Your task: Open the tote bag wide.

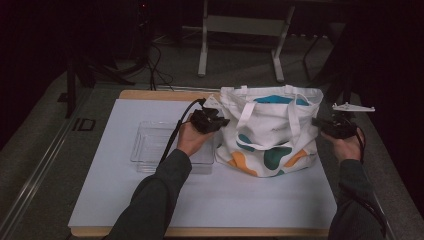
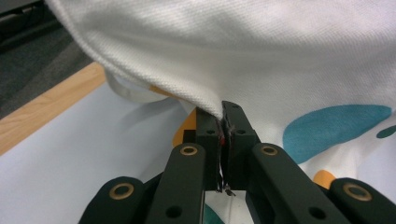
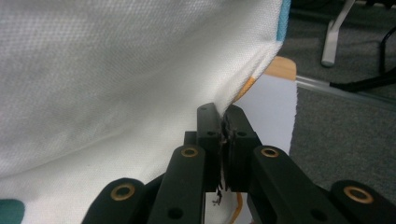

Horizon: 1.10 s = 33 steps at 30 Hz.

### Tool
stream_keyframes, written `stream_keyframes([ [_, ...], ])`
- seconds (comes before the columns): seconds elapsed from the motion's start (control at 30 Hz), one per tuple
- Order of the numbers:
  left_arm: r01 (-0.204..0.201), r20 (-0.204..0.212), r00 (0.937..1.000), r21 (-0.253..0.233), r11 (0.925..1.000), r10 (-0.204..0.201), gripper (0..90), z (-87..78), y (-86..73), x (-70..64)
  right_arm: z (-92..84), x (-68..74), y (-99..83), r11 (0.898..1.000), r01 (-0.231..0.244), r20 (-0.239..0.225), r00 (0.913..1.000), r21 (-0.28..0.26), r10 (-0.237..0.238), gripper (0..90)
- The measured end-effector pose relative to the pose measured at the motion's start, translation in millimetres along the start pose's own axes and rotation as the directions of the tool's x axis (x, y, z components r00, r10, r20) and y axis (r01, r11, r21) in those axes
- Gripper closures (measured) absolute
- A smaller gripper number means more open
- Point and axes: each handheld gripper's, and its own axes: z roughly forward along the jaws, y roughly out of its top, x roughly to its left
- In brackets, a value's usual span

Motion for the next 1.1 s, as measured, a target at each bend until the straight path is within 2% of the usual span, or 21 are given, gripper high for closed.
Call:
stream_keyframes([
  [0.17, -0.016, 0.002, 0.9999, -0.013, 0.9998, 0.016, 87.0, -8.7, 1.8, -1.9, -15.1, 0.2, 0.6, 0.999, 0.018, 0.003, 0.9998, -0.039, -0.018, 87.2],
  [0.27, -0.027, 0.008, 0.9996, -0.013, 0.9996, 0.027, 87.0, -12.9, 1.7, -4.0, -22.4, 4.6, -0.6, 0.997, 0.058, 0.012, 0.9983, -0.046, -0.058, 87.3],
  [0.33, -0.034, 0.011, 0.9993, -0.016, 0.9993, 0.035, 87.0, -15.7, 2.7, -5.9, -27.1, 5.8, -2.2, 0.996, 0.066, 0.013, 0.9978, -0.058, -0.066, 87.3],
  [0.6, -0.057, 0.023, 0.9980, -0.031, 0.9979, 0.058, 86.8, -22.8, 3.3, -10.9, -42.0, 7.1, -6.8, 0.992, 0.084, 0.008, 0.9965, -0.090, -0.083, 87.3],
  [0.97, -0.111, 0.019, 0.9935, -0.036, 0.9932, 0.112, 86.3, -29.3, 2.7, -26.5, -55.5, 12.0, -19.3, 0.986, 0.111, -0.008, 0.9935, -0.125, -0.113, 87.3],
  [1.1, -0.117, 0.020, 0.9928, -0.039, 0.9923, 0.118, 86.1, -29.7, 0.3, -30.1, -58.7, 13.5, -23.4, 0.984, 0.122, -0.015, 0.9920, -0.130, -0.125, 87.3],
])
